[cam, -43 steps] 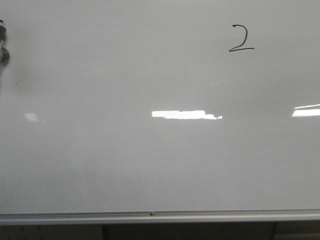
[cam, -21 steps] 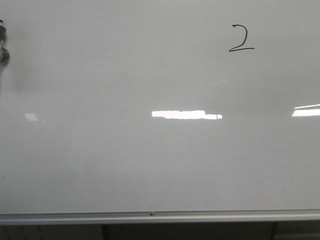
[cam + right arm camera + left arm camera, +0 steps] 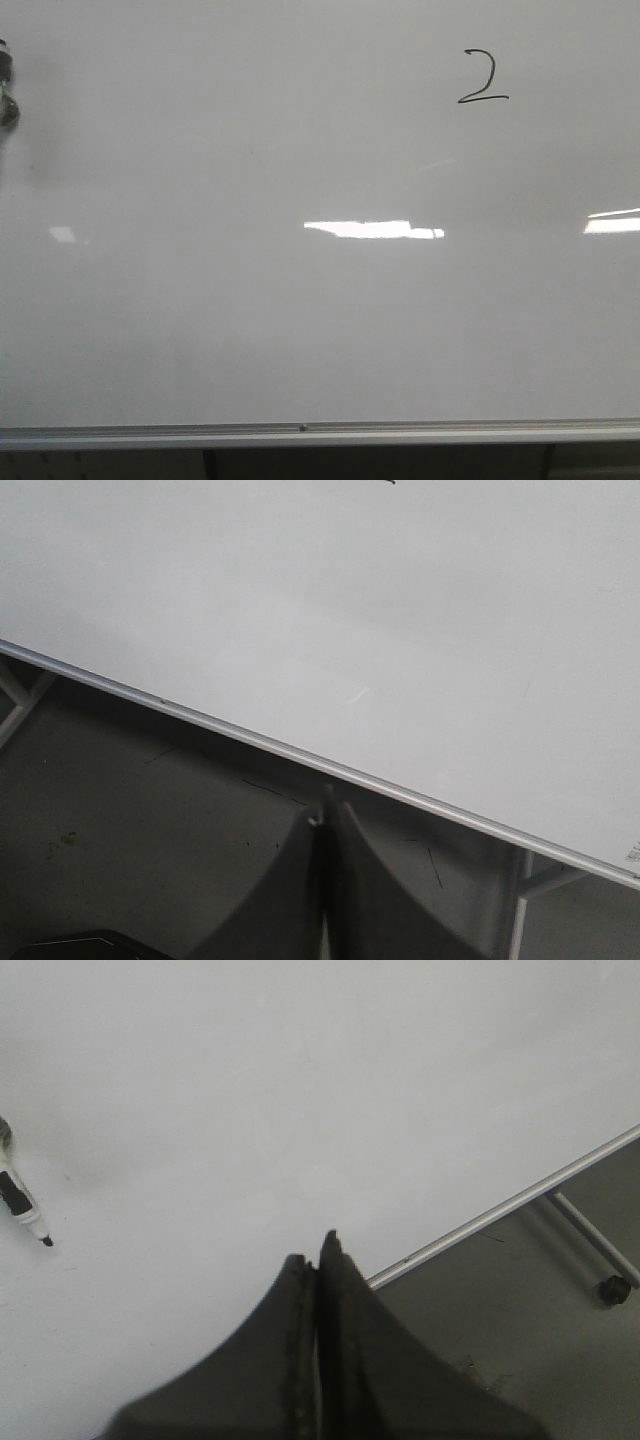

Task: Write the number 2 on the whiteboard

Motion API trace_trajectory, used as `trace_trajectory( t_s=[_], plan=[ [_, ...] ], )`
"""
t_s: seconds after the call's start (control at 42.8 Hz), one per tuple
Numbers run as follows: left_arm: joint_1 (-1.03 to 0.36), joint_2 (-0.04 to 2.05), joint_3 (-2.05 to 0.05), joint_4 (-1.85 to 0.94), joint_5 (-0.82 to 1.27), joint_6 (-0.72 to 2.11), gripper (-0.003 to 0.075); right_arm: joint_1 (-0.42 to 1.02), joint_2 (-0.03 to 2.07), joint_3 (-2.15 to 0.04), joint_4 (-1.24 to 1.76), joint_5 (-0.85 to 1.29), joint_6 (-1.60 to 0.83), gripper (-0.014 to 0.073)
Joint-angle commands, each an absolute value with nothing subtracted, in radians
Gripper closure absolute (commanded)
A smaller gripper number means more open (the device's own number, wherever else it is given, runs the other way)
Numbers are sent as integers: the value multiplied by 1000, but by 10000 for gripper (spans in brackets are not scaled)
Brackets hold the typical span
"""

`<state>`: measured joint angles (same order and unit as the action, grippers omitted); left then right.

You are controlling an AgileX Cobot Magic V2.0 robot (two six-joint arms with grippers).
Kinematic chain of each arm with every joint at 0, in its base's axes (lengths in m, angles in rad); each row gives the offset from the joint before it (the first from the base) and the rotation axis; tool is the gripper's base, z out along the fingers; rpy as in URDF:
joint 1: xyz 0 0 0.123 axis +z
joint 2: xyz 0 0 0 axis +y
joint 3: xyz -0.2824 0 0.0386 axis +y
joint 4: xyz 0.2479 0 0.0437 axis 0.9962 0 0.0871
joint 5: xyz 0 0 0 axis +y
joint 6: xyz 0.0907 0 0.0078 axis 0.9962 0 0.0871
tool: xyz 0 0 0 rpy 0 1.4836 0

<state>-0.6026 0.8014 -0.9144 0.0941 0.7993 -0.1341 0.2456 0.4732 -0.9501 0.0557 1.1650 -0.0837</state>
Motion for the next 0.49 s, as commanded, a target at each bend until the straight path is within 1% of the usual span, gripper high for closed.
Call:
trace_trajectory(
  t_s=[0.0, 0.35, 0.42, 0.467],
  plan=[
    [-609, 801, -951, 89, 733, -145, 740, 237, 480, -976, 60, 1099, -87, 663],
    [-606, 788, -947, 110, 731, -143, 740, 237, 480, -976, 60, 1100, -87, 663],
    [-559, 754, -923, 129, 725, -123, 739, 237, 480, -976, 60, 1101, -87, 663],
    [-494, 719, -898, 116, 715, -123, 739, 237, 480, -976, 60, 1105, -87, 663]
  ],
)
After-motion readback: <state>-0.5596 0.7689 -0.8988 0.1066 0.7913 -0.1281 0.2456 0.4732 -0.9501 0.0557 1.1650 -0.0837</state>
